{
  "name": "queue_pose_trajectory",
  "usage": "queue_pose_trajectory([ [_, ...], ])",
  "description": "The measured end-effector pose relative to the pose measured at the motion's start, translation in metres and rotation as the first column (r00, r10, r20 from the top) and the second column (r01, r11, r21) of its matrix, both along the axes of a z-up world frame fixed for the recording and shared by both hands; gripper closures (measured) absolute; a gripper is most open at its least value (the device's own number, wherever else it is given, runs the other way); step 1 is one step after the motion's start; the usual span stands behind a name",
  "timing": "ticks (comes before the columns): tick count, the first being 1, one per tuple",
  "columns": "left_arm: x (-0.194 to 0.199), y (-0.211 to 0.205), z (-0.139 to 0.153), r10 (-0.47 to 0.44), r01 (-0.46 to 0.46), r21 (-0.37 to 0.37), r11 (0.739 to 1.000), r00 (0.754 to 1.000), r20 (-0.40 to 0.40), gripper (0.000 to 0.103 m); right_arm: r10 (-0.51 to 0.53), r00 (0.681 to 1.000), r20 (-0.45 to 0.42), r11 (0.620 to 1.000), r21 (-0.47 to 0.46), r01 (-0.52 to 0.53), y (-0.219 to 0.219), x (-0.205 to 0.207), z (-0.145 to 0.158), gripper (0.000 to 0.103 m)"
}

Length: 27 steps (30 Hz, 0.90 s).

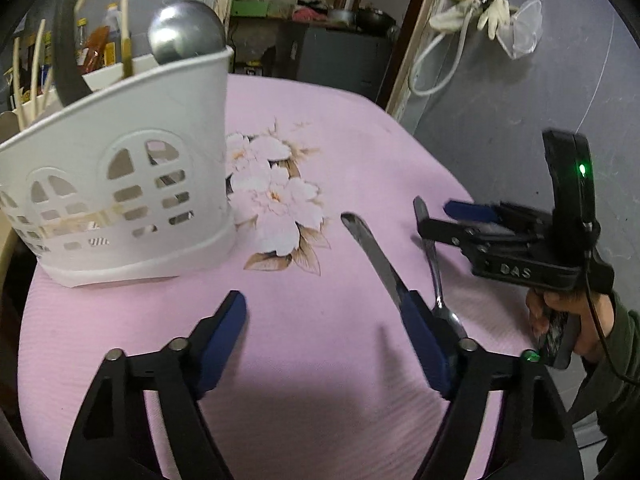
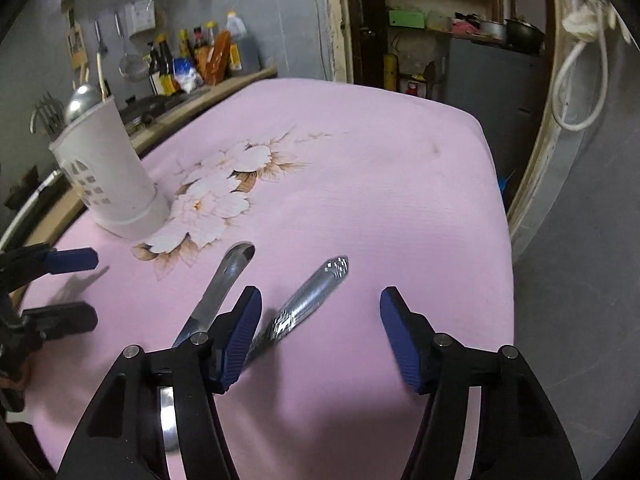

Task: Organize utensils
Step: 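Open both grippers and move them back toward the steel spoon and knife, then grasp the steel knife with the left gripper while the right grasps the patterned spoon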

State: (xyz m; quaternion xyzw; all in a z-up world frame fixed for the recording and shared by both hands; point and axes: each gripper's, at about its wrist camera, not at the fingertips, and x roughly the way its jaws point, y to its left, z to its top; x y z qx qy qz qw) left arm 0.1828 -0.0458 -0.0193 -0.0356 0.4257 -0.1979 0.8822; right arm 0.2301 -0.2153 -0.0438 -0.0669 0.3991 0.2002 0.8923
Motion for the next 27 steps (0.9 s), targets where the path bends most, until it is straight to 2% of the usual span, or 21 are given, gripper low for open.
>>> queue_pose_trajectory([
  [6,0.004,-0.003,-0.007,-0.003,0.003,0.008,1.0,0.999,-0.046,0.045,0.026,1.0,0.013,0.995,-0.096,-0.025,0.011,0.001,-0.004,0.045],
  [9,0.006,-0.007,-0.006,-0.016,0.016,0.003,1.0,0.998,-0.057,0.048,0.056,0.998,0.03,0.989,-0.138,-0.051,0.01,-0.006,-0.005,0.055],
  [11,0.01,-0.013,-0.006,-0.033,0.033,0.002,0.999,0.997,-0.066,0.052,0.071,0.997,0.034,0.987,-0.15,-0.065,0.006,-0.01,-0.005,0.065],
  [17,0.025,-0.039,-0.013,-0.1,0.104,0.024,0.994,0.987,-0.127,0.061,0.074,0.997,0.008,0.992,-0.099,-0.073,-0.017,-0.018,-0.003,0.079],
  [25,0.045,-0.067,-0.022,-0.13,0.147,0.111,0.983,0.98,-0.149,0.062,0.076,0.997,0.017,0.996,-0.052,-0.075,-0.028,-0.029,-0.004,0.082],
  [27,0.045,-0.072,-0.023,-0.121,0.143,0.166,0.976,0.984,-0.134,0.066,0.075,0.997,0.02,0.997,-0.035,-0.074,-0.03,-0.029,-0.004,0.082],
])
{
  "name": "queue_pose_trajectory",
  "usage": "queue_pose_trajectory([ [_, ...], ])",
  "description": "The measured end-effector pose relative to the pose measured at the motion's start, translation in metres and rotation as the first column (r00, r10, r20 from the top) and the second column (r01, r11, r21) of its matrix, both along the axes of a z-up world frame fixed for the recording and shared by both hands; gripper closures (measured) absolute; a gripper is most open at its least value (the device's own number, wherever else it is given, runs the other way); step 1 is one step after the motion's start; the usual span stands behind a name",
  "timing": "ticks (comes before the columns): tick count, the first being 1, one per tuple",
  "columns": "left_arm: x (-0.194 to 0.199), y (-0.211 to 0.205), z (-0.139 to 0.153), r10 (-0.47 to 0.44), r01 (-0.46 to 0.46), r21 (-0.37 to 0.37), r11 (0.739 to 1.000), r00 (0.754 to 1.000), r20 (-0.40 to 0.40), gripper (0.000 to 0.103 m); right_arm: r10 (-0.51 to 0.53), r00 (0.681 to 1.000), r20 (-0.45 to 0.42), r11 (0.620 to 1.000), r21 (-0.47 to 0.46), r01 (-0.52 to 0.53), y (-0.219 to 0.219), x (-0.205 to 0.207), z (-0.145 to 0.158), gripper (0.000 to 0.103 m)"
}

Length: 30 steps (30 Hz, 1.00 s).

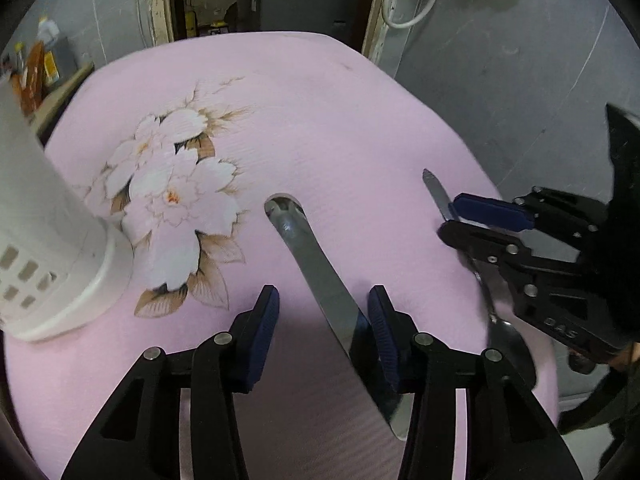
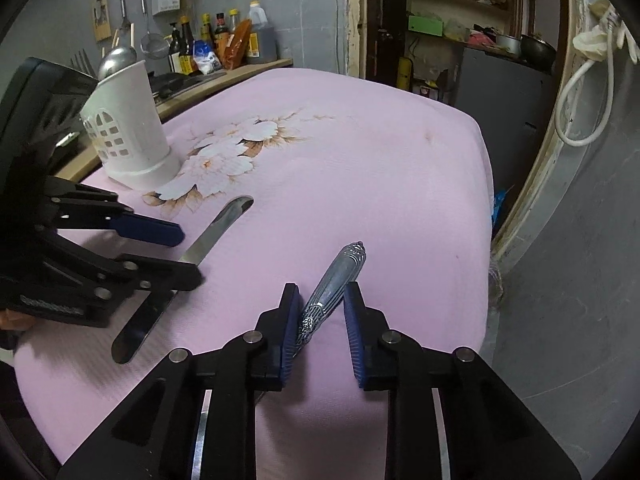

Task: Organize utensils
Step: 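Grasp the steel knife with the left gripper while the right grasps the patterned spoon, then lift the knife and spoon and carry both toward the white caddy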

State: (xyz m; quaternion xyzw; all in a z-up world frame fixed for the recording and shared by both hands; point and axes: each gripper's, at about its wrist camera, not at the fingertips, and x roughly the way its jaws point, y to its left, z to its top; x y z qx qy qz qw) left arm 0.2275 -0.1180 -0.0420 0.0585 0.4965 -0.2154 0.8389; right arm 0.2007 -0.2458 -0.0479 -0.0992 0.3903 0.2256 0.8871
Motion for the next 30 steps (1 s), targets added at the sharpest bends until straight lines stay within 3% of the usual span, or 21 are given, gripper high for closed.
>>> queue_pose_trajectory([
  [3,0.0,-0.004,-0.002,-0.005,0.004,0.02,1.0,1.0,0.013,0.081,-0.004,1.0,-0.001,0.999,0.035,0.004,-0.003,-0.001,0.0,0.083],
  [13,-0.007,0.015,-0.004,0.034,-0.037,0.061,0.997,0.998,0.048,0.087,0.047,0.999,-0.018,0.997,0.069,-0.045,0.013,-0.015,-0.007,0.089],
  [16,-0.024,0.031,-0.004,0.04,-0.047,0.082,0.996,0.996,0.081,0.087,0.062,0.998,-0.026,0.995,0.075,-0.06,0.018,-0.018,-0.009,0.09],
  [30,-0.098,0.096,-0.002,0.122,-0.13,0.035,0.991,0.976,0.181,0.09,0.198,0.976,-0.088,0.978,0.088,-0.19,0.063,-0.026,-0.011,0.091],
])
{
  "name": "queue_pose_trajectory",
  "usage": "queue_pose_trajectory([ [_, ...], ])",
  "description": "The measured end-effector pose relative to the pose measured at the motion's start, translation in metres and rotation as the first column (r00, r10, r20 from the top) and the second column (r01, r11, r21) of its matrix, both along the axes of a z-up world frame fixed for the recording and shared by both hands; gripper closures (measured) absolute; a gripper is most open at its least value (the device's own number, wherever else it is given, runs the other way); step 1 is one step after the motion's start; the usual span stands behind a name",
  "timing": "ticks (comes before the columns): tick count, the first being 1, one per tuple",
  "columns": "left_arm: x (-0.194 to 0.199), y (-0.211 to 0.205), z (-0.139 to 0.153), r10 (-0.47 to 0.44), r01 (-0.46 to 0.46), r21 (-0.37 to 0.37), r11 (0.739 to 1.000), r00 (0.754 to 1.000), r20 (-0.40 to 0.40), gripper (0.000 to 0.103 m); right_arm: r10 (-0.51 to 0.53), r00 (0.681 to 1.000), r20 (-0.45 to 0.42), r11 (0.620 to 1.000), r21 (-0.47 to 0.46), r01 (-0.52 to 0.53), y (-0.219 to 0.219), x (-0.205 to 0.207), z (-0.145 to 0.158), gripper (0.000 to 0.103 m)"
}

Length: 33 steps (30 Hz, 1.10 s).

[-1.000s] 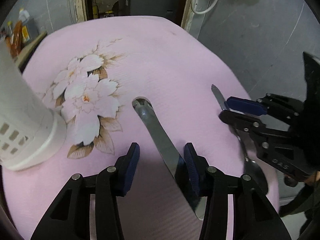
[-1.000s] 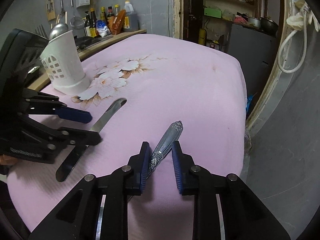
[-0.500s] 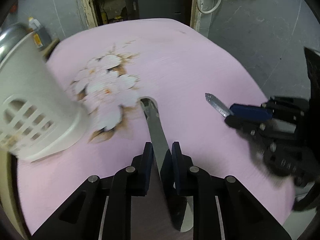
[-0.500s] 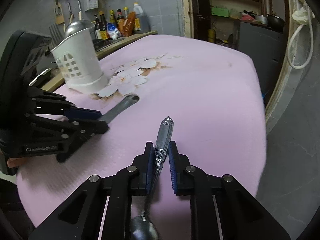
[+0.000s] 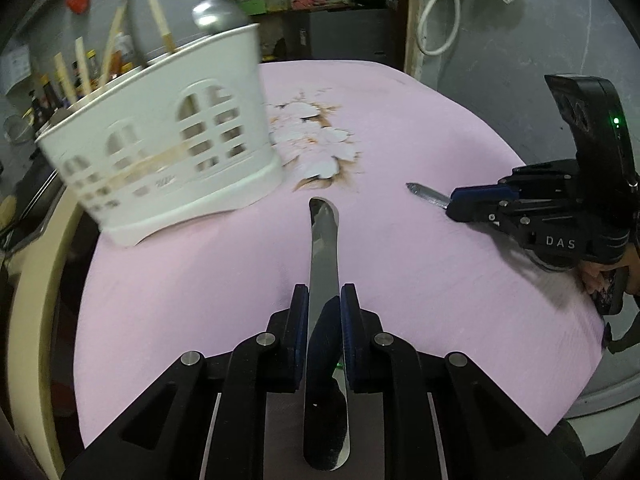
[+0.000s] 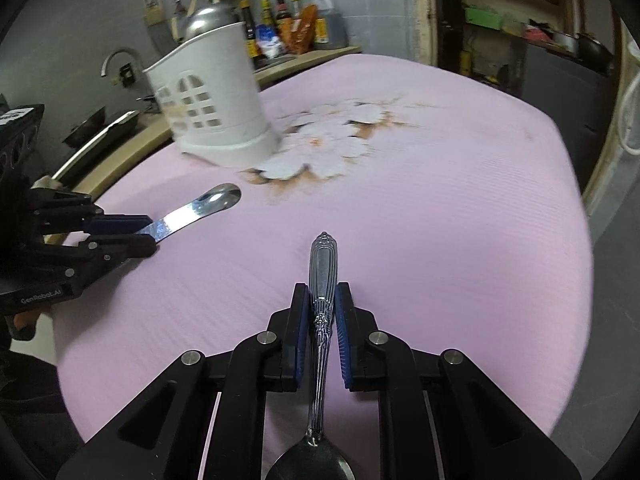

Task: Organize utensils
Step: 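Lift the knife and spoon and carry both toward the white caddy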

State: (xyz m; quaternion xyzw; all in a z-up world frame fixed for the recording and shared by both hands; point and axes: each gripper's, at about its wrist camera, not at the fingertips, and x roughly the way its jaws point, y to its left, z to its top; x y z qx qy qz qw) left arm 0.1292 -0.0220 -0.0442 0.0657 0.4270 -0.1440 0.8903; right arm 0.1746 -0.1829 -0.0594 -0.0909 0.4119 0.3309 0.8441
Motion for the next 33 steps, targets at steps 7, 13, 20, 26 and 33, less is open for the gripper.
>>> queue_pose_trajectory([
  [7,-0.015,0.029,0.0,0.068,-0.068,-0.076,0.995,0.998,-0.009,0.09,0.104,0.994,-0.02,0.994,0.029,-0.104,0.042,-0.005,-0.001,0.091],
  [13,-0.025,0.048,0.003,0.094,-0.097,-0.134,0.986,0.995,-0.031,0.088,0.158,0.987,-0.024,0.987,0.038,-0.158,0.062,-0.004,-0.002,0.091],
  [20,-0.014,0.041,0.006,-0.002,-0.001,-0.049,0.999,0.997,-0.074,0.085,0.195,0.979,-0.051,0.98,-0.013,-0.196,0.063,-0.004,0.002,0.083],
  [26,0.005,0.035,0.001,-0.066,0.067,0.002,0.998,0.989,-0.136,0.074,0.22,0.968,-0.117,0.971,-0.073,-0.229,0.067,0.005,0.002,0.078],
  [33,0.021,0.026,-0.001,-0.15,0.166,0.054,0.985,0.963,-0.225,0.071,0.233,0.96,-0.158,0.962,-0.107,-0.251,0.074,0.011,0.001,0.077],
])
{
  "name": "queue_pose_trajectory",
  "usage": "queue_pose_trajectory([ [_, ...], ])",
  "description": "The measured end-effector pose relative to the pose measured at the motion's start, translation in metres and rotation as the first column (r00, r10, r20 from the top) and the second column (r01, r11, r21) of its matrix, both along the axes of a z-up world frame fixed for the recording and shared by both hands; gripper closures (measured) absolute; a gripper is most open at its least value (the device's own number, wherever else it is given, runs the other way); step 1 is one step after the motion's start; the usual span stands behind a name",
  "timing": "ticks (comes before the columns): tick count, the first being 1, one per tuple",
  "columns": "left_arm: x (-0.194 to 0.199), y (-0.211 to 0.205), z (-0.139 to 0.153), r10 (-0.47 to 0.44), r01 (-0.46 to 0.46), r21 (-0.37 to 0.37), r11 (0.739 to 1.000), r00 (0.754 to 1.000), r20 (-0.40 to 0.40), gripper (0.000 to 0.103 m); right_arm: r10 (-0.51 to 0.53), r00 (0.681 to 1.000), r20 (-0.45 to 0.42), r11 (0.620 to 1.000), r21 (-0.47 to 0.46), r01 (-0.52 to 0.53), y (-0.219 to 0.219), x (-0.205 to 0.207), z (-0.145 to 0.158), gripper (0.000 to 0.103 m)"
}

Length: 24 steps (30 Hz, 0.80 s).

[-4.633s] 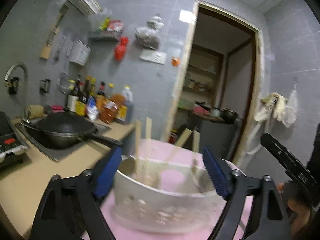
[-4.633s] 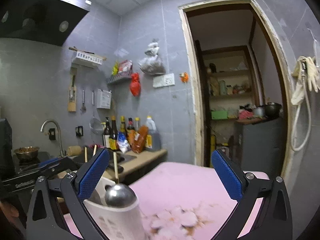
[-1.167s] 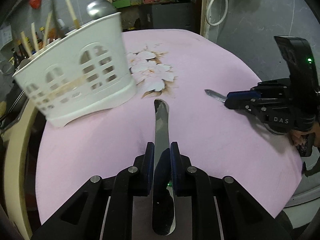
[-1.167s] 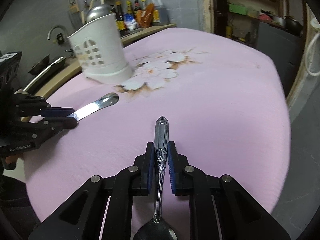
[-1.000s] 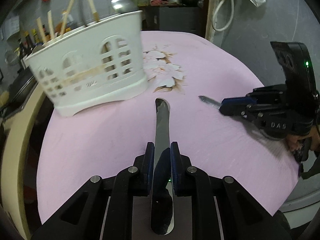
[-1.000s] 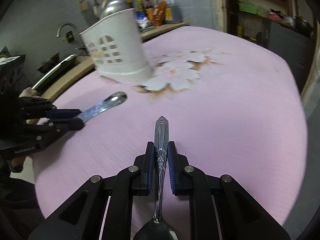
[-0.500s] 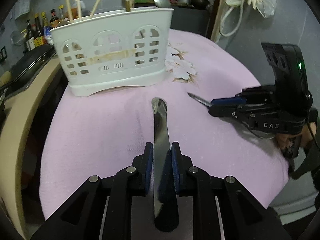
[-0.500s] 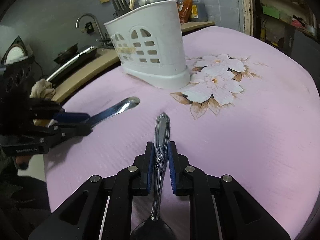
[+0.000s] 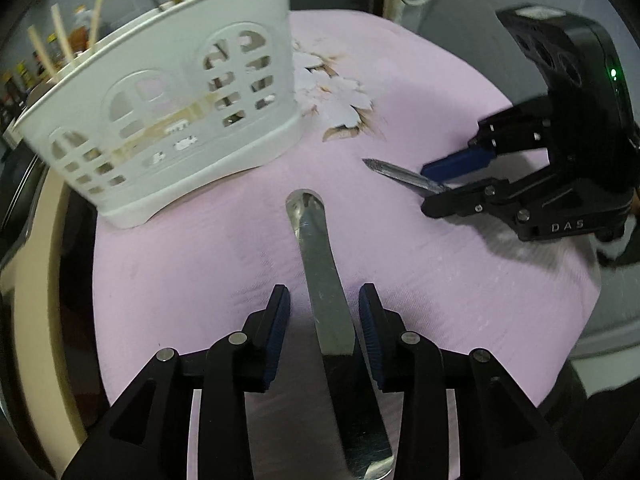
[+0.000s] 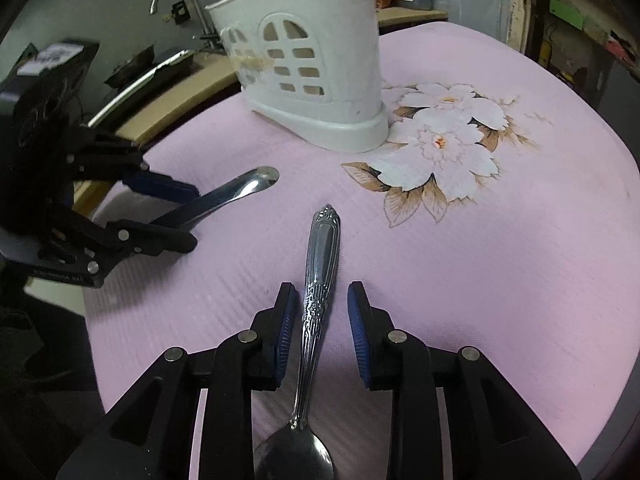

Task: Organize utensils
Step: 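Lift the knife and spoon and carry both toward the white caddy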

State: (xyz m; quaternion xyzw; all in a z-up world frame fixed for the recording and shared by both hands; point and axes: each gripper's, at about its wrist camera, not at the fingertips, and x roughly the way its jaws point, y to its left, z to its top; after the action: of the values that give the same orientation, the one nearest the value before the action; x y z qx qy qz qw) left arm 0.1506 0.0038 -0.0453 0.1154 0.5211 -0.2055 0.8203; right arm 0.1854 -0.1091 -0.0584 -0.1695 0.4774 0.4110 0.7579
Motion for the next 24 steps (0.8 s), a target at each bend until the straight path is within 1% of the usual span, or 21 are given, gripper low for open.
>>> queue_pose_trajectory([
  [3,0.005,-0.003,0.0,-0.026,0.026,0.014,1.0,0.999,-0.026,0.073,0.008,1.0,0.001,0.999,-0.045,-0.008,0.005,-0.001,0.001,0.077],
  [6,0.006,-0.007,0.0,-0.046,0.047,0.024,0.999,0.998,-0.037,0.083,0.014,1.0,0.006,0.997,-0.078,-0.014,0.008,-0.001,0.002,0.08],
  [8,0.008,-0.013,0.0,-0.051,0.053,0.046,0.998,0.998,-0.029,0.084,0.008,1.0,0.026,0.995,-0.099,-0.006,0.01,-0.002,0.001,0.091],
  [10,0.006,-0.013,0.0,-0.044,0.045,0.052,0.998,0.999,-0.018,0.086,-0.005,0.999,0.046,0.994,-0.108,0.01,0.01,-0.003,0.001,0.093],
  [14,-0.003,-0.008,0.001,-0.02,0.018,0.038,0.999,0.999,0.048,0.089,-0.01,0.99,0.137,0.995,-0.097,0.024,0.007,-0.016,0.002,0.094],
  [18,-0.019,0.001,-0.001,0.006,-0.014,0.048,0.999,0.988,0.154,0.089,-0.026,0.976,0.217,0.997,-0.063,0.04,0.004,-0.027,0.003,0.094],
  [20,-0.024,0.007,-0.001,0.025,-0.03,0.024,0.999,0.98,0.196,0.089,-0.029,0.963,0.266,0.998,-0.039,0.04,0.004,-0.034,0.004,0.094],
  [22,-0.027,0.012,-0.002,0.061,-0.061,-0.004,0.998,0.972,0.226,0.09,-0.043,0.957,0.288,0.999,-0.003,0.045,0.006,-0.038,0.005,0.094],
  [24,-0.029,0.018,-0.002,0.097,-0.089,-0.047,0.995,0.966,0.241,0.09,-0.06,0.945,0.32,0.998,0.04,0.05,0.003,-0.042,0.009,0.094],
])
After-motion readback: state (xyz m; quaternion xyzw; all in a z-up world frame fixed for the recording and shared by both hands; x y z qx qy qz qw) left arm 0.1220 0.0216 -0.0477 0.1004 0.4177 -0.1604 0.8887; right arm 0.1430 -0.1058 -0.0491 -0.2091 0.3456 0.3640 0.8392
